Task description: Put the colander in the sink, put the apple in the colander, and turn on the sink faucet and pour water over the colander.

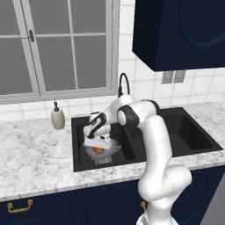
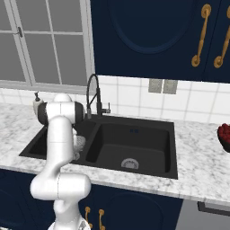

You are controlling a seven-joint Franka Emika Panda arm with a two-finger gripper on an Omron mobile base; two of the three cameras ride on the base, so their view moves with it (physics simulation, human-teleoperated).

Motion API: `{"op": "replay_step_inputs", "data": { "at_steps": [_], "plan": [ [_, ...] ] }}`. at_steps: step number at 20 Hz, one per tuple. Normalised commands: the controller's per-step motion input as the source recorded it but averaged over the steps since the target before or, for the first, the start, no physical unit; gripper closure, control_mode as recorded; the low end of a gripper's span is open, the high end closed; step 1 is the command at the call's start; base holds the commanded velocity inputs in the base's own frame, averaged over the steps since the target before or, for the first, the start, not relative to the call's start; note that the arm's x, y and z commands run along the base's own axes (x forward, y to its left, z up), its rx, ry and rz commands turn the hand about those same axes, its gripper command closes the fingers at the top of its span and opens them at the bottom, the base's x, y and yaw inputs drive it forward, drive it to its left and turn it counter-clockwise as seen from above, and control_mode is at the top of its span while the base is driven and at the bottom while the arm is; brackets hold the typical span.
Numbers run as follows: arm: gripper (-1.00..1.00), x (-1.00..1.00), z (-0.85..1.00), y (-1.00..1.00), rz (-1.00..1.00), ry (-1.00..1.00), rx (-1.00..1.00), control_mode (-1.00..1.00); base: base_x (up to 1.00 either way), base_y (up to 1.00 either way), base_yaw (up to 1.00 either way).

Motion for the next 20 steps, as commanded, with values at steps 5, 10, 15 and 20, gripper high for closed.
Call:
{"op": "replay_step_inputs", "data": {
  "at_steps": [5, 10, 15, 20],
  "plan": [
    [-1.00, -0.36, 0.00, -0.23, -0.03, 0.00, 0.00, -1.00, 0.00, 0.00, 0.00],
    [-1.00, -0.41, 0.00, -0.31, -0.01, 0.00, 0.00, -1.00, 0.00, 0.00, 0.00],
    [-1.00, -0.38, 0.07, -0.37, 0.00, -0.02, 0.00, -1.00, 0.00, 0.00, 0.00],
    [-1.00, -0.36, 0.65, -0.15, 0.00, -0.12, 0.00, -1.00, 0.00, 0.00, 0.00]
  ]
}}
